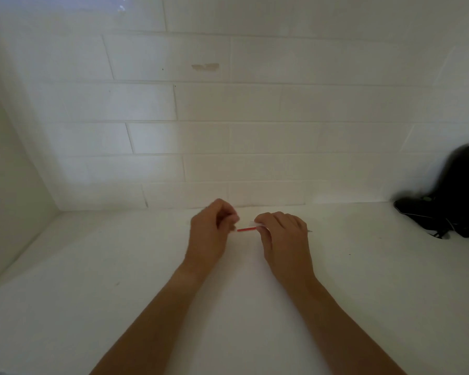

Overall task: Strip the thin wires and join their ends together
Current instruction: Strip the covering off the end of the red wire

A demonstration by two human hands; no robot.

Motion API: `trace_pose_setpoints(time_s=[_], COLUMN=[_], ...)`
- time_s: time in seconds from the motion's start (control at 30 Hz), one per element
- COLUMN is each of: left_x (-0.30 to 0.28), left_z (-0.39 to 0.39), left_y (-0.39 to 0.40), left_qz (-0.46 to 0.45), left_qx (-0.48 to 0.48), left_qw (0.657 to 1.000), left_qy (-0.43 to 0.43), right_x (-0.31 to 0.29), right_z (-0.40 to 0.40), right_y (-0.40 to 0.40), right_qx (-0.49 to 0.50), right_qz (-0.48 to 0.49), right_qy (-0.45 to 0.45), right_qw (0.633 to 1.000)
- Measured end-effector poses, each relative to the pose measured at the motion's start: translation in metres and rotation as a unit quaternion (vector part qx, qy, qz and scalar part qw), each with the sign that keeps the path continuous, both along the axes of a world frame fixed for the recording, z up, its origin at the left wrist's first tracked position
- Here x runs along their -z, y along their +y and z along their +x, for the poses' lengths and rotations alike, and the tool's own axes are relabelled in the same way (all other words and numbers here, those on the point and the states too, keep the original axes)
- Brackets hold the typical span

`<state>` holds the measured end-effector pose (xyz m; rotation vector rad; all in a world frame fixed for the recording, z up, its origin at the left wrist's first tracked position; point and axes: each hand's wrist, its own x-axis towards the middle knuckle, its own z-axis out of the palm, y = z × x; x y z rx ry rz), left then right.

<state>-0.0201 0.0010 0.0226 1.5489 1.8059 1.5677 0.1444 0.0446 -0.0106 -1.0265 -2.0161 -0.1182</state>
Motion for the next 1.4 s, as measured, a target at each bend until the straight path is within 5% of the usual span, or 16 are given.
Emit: trace_pose_setpoints(time_s=[0.27,1.4], left_x=[0.0045,0.0037], left_z=[0.0095,0.0039], left_y=[-0.0011,0.0005], left_qz=[-0.025,-0.041], left_qx=[0.114,0.12], left_qw=[0.969,0.973], left_qy=[-0.216,-0.194], right_x=[0.0013,0.0042], right_z=[-0.0001,-0.0029], right_y=[0.0013,0.002], right_qx=[0.0,0.015], right_qz=[0.013,0.042], right_qy=[-0.005,-0.045], right_qw=[1.0,0.998])
